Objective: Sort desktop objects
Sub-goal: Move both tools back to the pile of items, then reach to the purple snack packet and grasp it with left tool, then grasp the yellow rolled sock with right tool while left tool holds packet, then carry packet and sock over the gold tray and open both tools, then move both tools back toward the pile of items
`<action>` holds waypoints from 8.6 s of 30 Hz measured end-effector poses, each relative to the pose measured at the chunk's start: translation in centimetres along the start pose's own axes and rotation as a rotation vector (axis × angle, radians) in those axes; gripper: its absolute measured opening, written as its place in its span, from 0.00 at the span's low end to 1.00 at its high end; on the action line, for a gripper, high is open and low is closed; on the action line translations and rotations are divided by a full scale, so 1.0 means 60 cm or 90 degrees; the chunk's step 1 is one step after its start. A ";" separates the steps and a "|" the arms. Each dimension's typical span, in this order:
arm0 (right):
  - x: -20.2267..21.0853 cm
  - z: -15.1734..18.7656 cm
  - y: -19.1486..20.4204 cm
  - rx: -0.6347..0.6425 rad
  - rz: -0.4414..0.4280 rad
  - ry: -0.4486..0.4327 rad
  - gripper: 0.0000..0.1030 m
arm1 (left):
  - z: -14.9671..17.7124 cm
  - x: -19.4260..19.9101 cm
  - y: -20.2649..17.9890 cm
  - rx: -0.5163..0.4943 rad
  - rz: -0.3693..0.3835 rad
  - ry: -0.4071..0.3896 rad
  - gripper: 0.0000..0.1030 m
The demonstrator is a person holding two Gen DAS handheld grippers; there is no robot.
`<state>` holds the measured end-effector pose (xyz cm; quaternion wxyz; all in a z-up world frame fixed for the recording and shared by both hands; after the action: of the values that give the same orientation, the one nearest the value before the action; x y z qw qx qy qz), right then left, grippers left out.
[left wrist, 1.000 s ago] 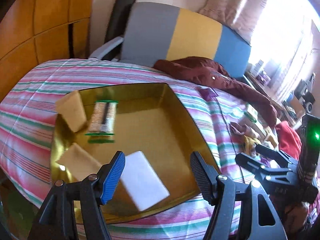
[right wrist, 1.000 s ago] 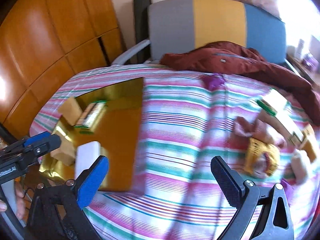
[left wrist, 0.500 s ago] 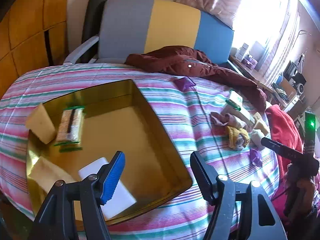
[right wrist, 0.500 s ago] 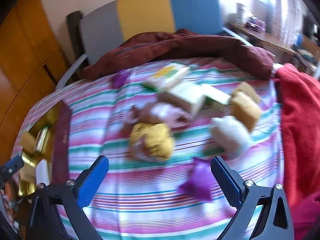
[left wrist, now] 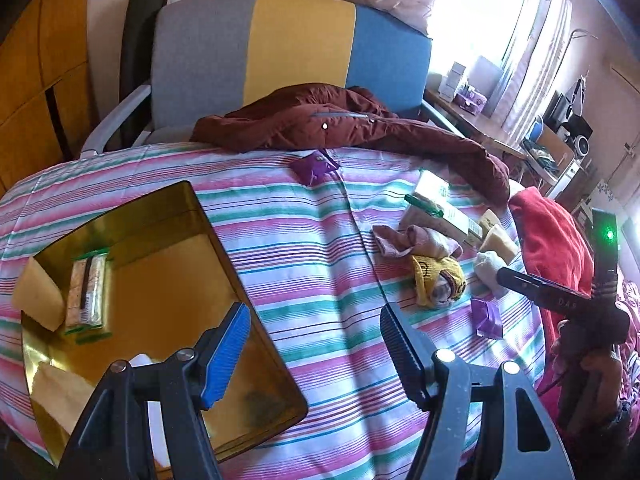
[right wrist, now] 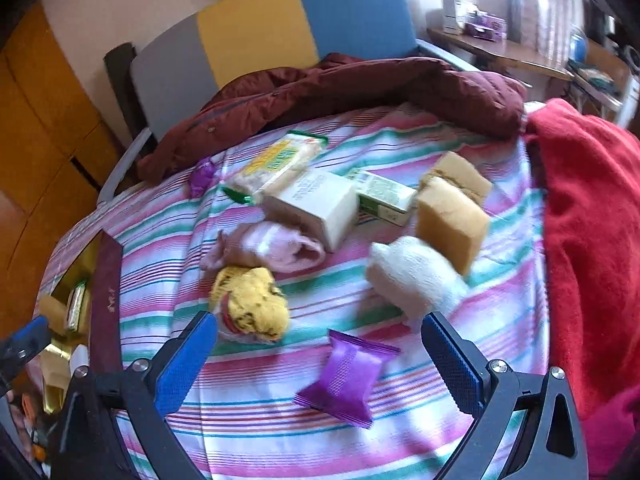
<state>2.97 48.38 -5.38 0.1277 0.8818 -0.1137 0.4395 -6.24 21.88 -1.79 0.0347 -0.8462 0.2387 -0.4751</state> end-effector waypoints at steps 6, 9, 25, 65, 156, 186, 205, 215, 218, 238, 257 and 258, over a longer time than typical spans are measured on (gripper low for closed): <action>-0.034 -0.027 0.056 0.074 -0.044 0.011 1.00 | -0.013 -0.016 -0.016 0.010 0.004 0.018 0.67; -0.061 -0.029 0.082 0.109 -0.047 0.027 1.00 | -0.026 -0.022 -0.019 0.026 0.011 0.024 0.67; -0.104 -0.008 0.098 0.124 -0.064 0.071 0.99 | -0.145 -0.083 -0.063 0.118 0.071 0.080 0.73; -0.115 -0.020 0.075 0.099 -0.061 0.067 0.99 | -0.295 -0.450 -0.023 0.285 0.004 0.176 0.63; -0.037 -0.007 0.206 0.230 -0.250 -0.026 0.45 | -0.170 0.124 0.121 0.151 0.026 -0.121 0.44; -0.002 0.075 0.539 0.373 -0.420 0.035 0.46 | 0.134 0.139 0.376 0.233 -0.103 -0.044 0.44; -0.050 0.123 0.619 0.408 -0.410 0.108 0.50 | 0.125 0.113 0.417 0.296 -0.097 -0.041 0.61; -0.047 0.123 0.625 0.372 -0.456 0.118 0.72 | 0.113 0.157 0.409 0.287 -0.122 -0.104 0.59; -0.041 0.122 0.617 0.374 -0.444 0.111 0.76 | 0.102 0.166 0.396 0.262 -0.137 -0.128 0.59; 0.041 0.051 0.421 0.335 -0.167 -0.111 0.99 | 0.070 0.149 0.252 0.134 -0.020 -0.136 0.61; 0.080 0.051 -0.021 -0.089 -0.020 -0.051 0.86 | 0.061 0.058 0.043 0.026 0.106 -0.015 0.70; 0.081 0.051 -0.040 -0.106 -0.010 -0.049 0.86 | 0.062 0.054 0.035 0.022 0.114 -0.006 0.70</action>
<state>8.88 49.22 -3.53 0.1994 0.8852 -0.1479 0.3934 -2.58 18.00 -1.88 0.0928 -0.8230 0.3051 -0.4700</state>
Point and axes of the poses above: each gripper's, at about its wrist camera, not at the fingertips, and x roughly against the way its jaws point, y to its left, z to its underside, the point moved 5 cm from there along -x, roughly the way its jaws point, and after that the axes turned 10 degrees about x, right-handed, at the moved point
